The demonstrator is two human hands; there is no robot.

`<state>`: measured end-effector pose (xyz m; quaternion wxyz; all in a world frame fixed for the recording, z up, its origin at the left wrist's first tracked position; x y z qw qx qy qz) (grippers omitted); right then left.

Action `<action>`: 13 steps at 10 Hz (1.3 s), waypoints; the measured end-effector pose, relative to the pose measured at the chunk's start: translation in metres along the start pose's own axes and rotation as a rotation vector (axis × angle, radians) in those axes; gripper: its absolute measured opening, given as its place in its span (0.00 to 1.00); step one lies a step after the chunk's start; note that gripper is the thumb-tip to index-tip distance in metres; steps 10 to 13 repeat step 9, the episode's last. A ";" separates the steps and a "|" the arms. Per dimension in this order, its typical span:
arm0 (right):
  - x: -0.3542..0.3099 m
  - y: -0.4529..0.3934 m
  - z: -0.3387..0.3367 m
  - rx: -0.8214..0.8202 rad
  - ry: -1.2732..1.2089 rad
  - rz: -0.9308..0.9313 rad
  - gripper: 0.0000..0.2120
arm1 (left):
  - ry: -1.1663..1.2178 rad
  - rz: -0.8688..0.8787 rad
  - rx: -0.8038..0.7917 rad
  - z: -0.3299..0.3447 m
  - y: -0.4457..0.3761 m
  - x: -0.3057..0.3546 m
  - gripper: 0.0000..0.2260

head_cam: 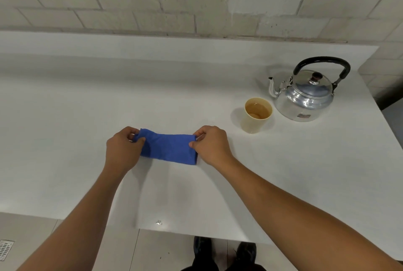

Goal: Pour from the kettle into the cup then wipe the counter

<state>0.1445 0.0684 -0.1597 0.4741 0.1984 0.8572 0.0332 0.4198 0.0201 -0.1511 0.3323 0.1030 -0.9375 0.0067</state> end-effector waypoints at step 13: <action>0.018 0.075 -0.094 0.174 0.140 -0.232 0.04 | 0.147 0.518 -0.278 0.030 0.066 0.101 0.09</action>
Point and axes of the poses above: each hand's wrist, its own y-axis away from the middle knuckle, its own z-axis out of the palm, x = y × z, the point moved 8 cm from there along -y, towards the middle knuckle, and after that the axes turned 3 degrees about x, right-handed, at the moved point
